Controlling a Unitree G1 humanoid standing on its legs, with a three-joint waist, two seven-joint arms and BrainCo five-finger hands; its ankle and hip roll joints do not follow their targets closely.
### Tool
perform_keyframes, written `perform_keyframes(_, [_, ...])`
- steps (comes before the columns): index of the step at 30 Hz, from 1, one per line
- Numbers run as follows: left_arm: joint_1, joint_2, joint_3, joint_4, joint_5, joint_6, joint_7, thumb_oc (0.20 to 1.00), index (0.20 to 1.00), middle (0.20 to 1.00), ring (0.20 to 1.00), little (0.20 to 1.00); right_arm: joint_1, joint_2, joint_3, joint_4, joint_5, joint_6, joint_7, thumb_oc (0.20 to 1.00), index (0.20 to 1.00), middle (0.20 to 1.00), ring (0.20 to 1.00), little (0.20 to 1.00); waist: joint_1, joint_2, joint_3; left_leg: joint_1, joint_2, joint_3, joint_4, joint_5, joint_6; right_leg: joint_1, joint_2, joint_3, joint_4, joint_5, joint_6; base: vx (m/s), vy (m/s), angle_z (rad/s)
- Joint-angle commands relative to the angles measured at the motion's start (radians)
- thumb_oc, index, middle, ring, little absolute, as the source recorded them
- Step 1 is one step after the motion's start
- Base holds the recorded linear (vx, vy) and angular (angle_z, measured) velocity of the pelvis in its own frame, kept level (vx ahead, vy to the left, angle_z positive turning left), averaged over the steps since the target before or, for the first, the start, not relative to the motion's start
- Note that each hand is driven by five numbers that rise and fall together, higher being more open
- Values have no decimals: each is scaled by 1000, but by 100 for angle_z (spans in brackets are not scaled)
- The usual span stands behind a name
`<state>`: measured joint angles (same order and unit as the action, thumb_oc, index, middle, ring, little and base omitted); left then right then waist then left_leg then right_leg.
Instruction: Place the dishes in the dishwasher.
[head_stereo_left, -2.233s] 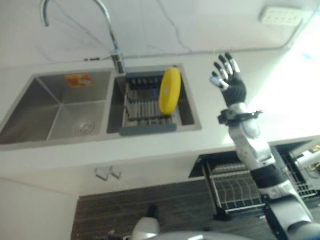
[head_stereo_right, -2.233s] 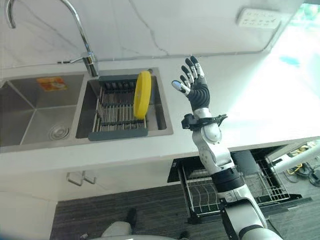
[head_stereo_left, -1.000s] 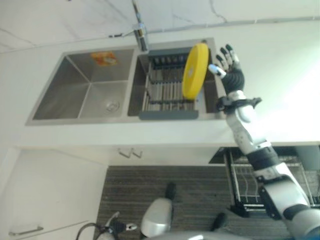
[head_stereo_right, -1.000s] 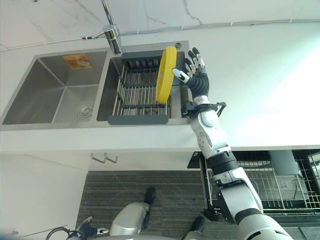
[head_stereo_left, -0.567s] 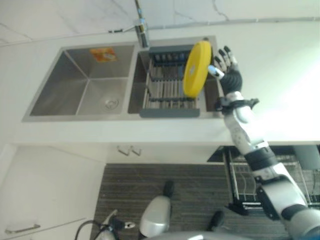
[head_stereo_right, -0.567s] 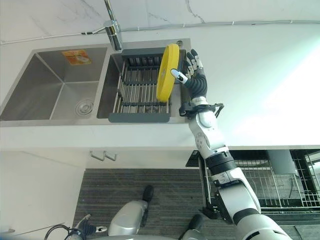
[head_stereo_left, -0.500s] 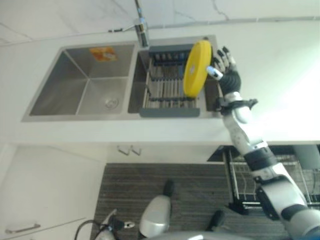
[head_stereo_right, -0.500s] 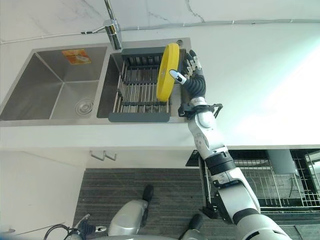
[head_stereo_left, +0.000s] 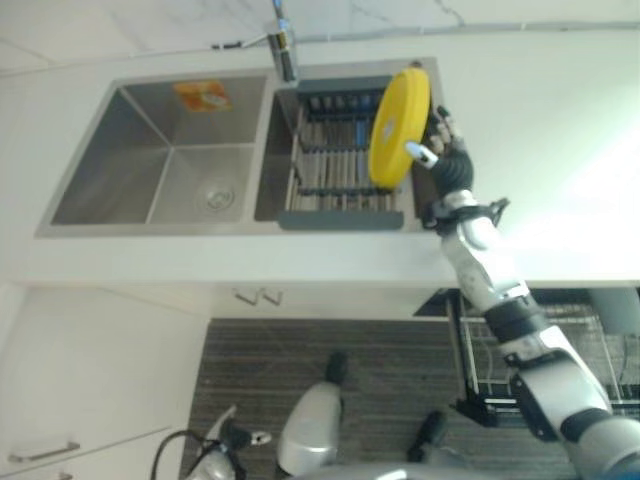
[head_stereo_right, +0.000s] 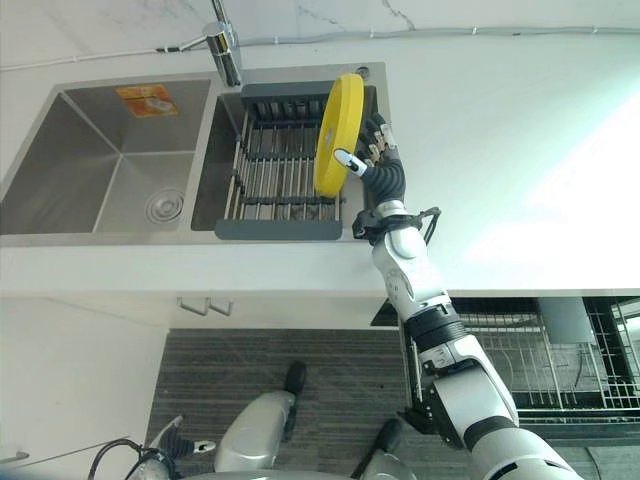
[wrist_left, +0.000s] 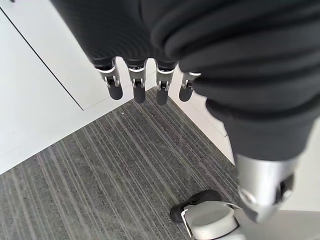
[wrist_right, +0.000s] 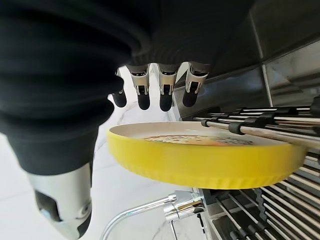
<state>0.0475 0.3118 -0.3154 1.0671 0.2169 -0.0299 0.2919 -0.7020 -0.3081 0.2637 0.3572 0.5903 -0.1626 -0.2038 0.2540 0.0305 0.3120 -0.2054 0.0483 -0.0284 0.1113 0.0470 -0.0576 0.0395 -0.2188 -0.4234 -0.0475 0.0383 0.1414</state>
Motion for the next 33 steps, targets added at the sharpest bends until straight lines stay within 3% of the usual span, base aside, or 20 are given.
perform_keyframes(1, [-2, 48, -62, 27, 10, -5, 30, 1000, 1000, 1000, 1000, 1000, -67, -12, -11, -7, 7, -62, 0, 1000, 1000, 1000, 1000, 1000, 36, 13, -18, -53, 36, 46, -56, 18, -15, 70, -81, -13, 134, -151, 40, -11, 9, 5])
perform_keyframes(14, [-18, 63, -72, 16, -9, -38, -7, 1000, 1000, 1000, 1000, 1000, -141, -22, -25, 78, 17, -68, -17, 1000, 1000, 1000, 1000, 1000, 61, 13, -2, -88, 21, 55, -41, 20, -12, 81, -90, -35, 136, -151, 39, 3, 8, 4])
perform_keyframes(21, [-23, 70, -76, 2, -13, -22, -12, 1000, 1000, 1000, 1000, 1000, -154, -26, -27, 80, 16, -57, -35, 1000, 1000, 1000, 1000, 1000, 66, 7, -1, -97, 16, 58, -30, 16, -7, 86, -91, -37, 141, -152, 38, 0, 0, 0])
perform_keyframes(22, [-23, 72, -77, 0, -15, -19, -13, 1000, 1000, 1000, 1000, 1000, -156, -27, -28, 82, 9, -57, -45, 683, 683, 683, 683, 683, 67, 6, -1, -98, 15, 57, -29, 15, -6, 88, -92, -38, 140, -150, 38, 0, 0, 0])
perform_keyframes(23, [-23, 72, -78, -2, -18, -17, -13, 1000, 1000, 1000, 1000, 1000, -159, -29, -28, 89, 1, -57, -58, 200, 200, 200, 200, 200, 69, 5, -1, -97, 13, 55, -28, 13, -5, 89, -92, -38, 141, -149, 38, 0, 0, 0])
perform_keyframes(28, [-27, 71, -81, -4, -23, -20, -12, 1000, 1000, 1000, 1000, 1000, -181, -31, -30, 113, -10, -69, -90, 200, 200, 200, 200, 200, 75, 4, 7, -110, 6, 49, -24, 14, -3, 86, -93, -35, 137, -143, 39, 0, 0, 0])
perform_keyframes(33, [-34, 71, -80, -1, -39, -20, -22, 1000, 1000, 1000, 1000, 1000, -191, -20, -22, 110, 31, -117, -26, 200, 200, 200, 200, 200, 76, 3, 10, -115, 3, 55, -27, 18, -3, 87, -94, -36, 130, -136, 42, 0, 0, 0])
